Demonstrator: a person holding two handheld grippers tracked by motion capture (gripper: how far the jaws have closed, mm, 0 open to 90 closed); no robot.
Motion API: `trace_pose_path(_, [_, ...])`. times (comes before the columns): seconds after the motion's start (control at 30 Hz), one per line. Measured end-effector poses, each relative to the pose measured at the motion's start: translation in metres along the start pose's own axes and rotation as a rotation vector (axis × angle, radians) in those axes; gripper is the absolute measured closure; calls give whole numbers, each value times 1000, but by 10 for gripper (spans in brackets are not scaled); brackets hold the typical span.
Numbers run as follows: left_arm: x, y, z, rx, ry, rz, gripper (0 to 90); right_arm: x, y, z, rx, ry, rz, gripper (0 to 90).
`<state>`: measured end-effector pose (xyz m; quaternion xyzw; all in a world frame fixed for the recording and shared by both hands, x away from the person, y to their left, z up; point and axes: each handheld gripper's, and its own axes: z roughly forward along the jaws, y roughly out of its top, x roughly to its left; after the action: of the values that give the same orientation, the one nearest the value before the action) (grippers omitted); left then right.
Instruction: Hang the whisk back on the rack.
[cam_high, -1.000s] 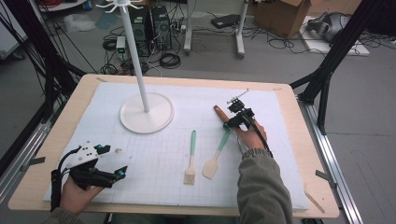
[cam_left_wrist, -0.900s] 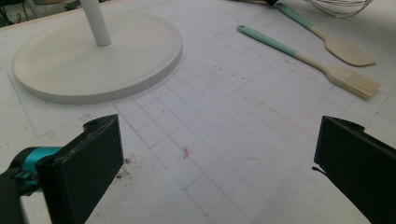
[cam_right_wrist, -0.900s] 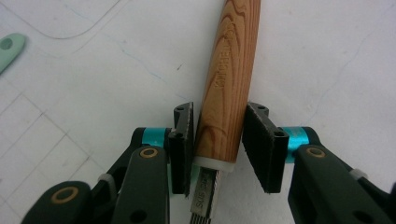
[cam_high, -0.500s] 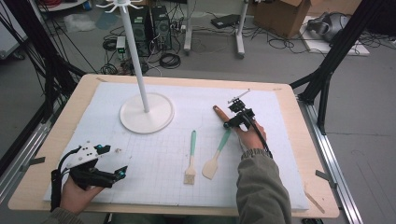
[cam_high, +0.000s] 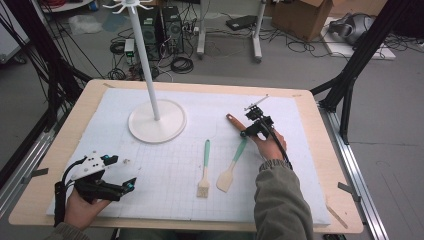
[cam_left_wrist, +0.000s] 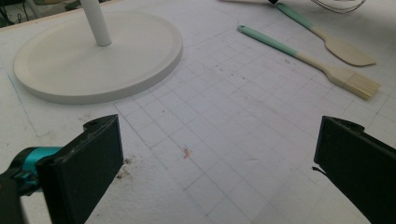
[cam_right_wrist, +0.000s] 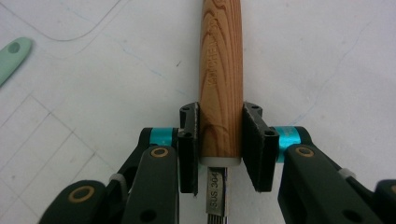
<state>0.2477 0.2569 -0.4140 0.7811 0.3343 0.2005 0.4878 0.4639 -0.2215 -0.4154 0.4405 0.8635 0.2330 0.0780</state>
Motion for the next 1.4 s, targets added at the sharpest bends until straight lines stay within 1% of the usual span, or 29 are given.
trace_pose_path(0.13, [0,0,0,1,2,-1,17,2,0,-10,-26,15,-6,698])
trace_pose_path(0.17, [0,0,0,0,2,-2,17,2,0,-10,-26,15,-6,698])
trace_pose_path(0.2, [0,0,0,0,2,-3,17,3,-1,-14,-36,29,-12,699])
trace_pose_path(0.23, [0,0,0,0,2,-4,17,3,-1,-14,-36,29,-12,699])
trace_pose_path(0.27, [0,0,0,-1,2,-4,17,4,-1,-18,-43,31,-29,701])
trace_pose_path(0.3, [0,0,0,-2,1,-2,17,5,-1,-21,-50,25,-28,701])
trace_pose_path(0.4, [-1,1,0,-2,1,-3,17,7,-1,-28,-71,18,-49,702])
trace_pose_path(0.47, [-1,1,1,-2,1,-2,17,7,-2,-30,-75,20,-50,703])
trace_pose_path(0.5, [-1,1,0,-2,2,-3,17,9,-2,-35,-83,27,-57,705])
trace_pose_path(0.67, [0,1,1,-2,1,-4,17,11,-3,-45,-115,46,-69,706])
trace_pose_path(0.7, [0,1,1,-3,0,-5,17,12,-3,-46,-120,47,-77,706])
trace_pose_path(0.83, [0,1,1,-5,3,-3,17,14,-4,-49,-115,45,-92,707])
trace_pose_path(0.87, [0,1,1,-6,3,-4,17,14,-5,-49,-119,41,-103,707])
trace_pose_path(0.93, [0,1,0,-7,3,-5,17,14,-6,-51,-123,45,-93,707])
trace_pose_path(0.97, [0,1,0,-5,2,-4,17,13,-6,-51,-126,50,-95,707])
trace_pose_path(1.0, [0,1,0,-5,3,-4,17,14,-7,-52,-124,44,-98,707])
trace_pose_path(1.07, [0,1,0,-5,2,-5,17,14,-8,-54,-131,58,-91,707])
trace_pose_path(1.13, [1,1,0,-7,1,-5,17,13,-9,-57,-142,61,-91,707])
trace_pose_path(1.27, [1,2,1,-9,-2,-9,17,13,-12,-65,-169,70,-89,707])
trace_pose_path(1.4, [0,3,2,-10,-7,-11,17,16,-15,-75,-218,92,-97,706])
